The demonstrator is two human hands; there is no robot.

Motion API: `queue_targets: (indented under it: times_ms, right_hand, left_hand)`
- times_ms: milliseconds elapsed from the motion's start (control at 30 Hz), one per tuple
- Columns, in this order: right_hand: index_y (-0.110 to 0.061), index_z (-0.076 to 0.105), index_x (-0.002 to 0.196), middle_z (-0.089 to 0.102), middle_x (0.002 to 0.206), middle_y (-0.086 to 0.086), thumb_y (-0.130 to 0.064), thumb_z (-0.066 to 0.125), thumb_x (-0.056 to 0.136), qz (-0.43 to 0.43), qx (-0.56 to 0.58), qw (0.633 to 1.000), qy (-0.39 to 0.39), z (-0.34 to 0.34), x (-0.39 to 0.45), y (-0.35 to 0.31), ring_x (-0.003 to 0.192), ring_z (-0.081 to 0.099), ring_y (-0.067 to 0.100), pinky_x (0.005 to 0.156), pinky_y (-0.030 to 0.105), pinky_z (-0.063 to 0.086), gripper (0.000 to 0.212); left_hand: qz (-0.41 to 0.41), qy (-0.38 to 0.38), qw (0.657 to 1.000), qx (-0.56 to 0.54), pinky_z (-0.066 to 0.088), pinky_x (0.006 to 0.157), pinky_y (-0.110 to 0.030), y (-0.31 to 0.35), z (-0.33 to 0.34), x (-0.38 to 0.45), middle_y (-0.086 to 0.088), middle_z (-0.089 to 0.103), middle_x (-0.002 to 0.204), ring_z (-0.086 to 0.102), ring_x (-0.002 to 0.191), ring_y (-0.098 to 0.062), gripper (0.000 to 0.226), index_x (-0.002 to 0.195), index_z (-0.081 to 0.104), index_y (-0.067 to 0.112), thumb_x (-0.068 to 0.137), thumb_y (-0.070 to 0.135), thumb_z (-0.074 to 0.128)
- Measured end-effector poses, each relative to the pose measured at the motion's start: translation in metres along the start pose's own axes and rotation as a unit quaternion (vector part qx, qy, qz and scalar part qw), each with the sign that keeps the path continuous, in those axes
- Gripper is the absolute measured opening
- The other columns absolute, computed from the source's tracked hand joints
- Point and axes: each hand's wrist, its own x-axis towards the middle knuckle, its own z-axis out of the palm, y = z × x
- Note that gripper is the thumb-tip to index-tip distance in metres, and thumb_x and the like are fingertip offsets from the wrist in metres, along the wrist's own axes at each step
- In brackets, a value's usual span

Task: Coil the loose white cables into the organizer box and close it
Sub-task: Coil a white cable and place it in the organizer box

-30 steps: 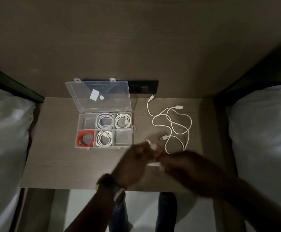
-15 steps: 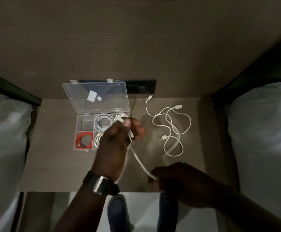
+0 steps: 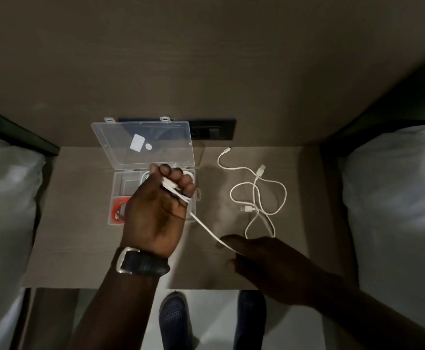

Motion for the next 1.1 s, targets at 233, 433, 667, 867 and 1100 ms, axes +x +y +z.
queue_targets:
  times_ms: [233,433,667,867,1100]
  right_hand:
    - [-0.026,0.064,0.084,0.068,0.073,-0.008,-0.060,0.061,0.082,-0.038,-0.113,0.981,0.153,-0.072,0.035,0.009,0.064,0.061,0.009,0.059,0.034,0.051,0.034]
    - [-0.016,0.067,0.084,0.067,0.072,0.001,-0.037,0.050,0.099,0.017,0.063,0.985,0.158,-0.052,0.048,0.022,0.069,0.066,0.016,0.070,0.038,0.052,0.031]
    - [-0.037,0.056,0.113,0.070,0.093,-0.012,-0.044,0.047,0.100,-0.031,-0.035,0.999,-0.008,-0.020,-0.010,-0.002,0.080,0.066,0.002,0.067,0.029,0.054,0.017]
    - [-0.036,0.067,0.098,0.071,0.091,-0.015,-0.055,0.049,0.095,-0.031,-0.044,0.978,0.202,-0.087,0.021,0.005,0.082,0.068,0.003,0.069,0.036,0.056,0.026]
    - [-0.009,0.062,0.087,0.052,0.067,-0.006,-0.032,0.049,0.101,0.067,0.101,0.987,0.104,-0.016,0.020,-0.002,0.061,0.047,0.006,0.063,0.035,0.043,0.029]
  left_hand:
    - [-0.191,-0.047,0.890,0.412,0.030,0.046,-0.026,-0.048,0.012,-0.029,0.003,0.042,0.045,0.037,0.042,-0.014,0.056,0.070,0.058,0.009,0.091,0.058,0.041]
    - [-0.159,-0.142,0.968,-0.129,0.038,0.053,-0.021,-0.007,0.032,-0.016,0.005,0.045,0.053,0.043,0.049,-0.009,0.045,0.077,0.052,0.017,0.103,0.041,0.025]
    - [0.057,0.021,0.946,0.319,0.047,0.066,-0.023,0.004,0.016,0.004,-0.012,0.058,0.072,0.056,0.065,-0.015,0.030,0.086,0.056,-0.004,0.101,0.003,0.031]
    - [-0.153,-0.094,0.886,0.428,0.036,0.050,-0.026,-0.043,0.025,-0.038,-0.006,0.043,0.048,0.040,0.045,-0.021,0.061,0.069,0.057,0.008,0.097,0.057,0.034]
    - [-0.163,-0.064,0.983,-0.052,0.043,0.053,-0.023,-0.025,0.035,-0.032,0.003,0.046,0.058,0.046,0.052,-0.011,0.030,0.076,0.051,0.015,0.098,0.032,0.040]
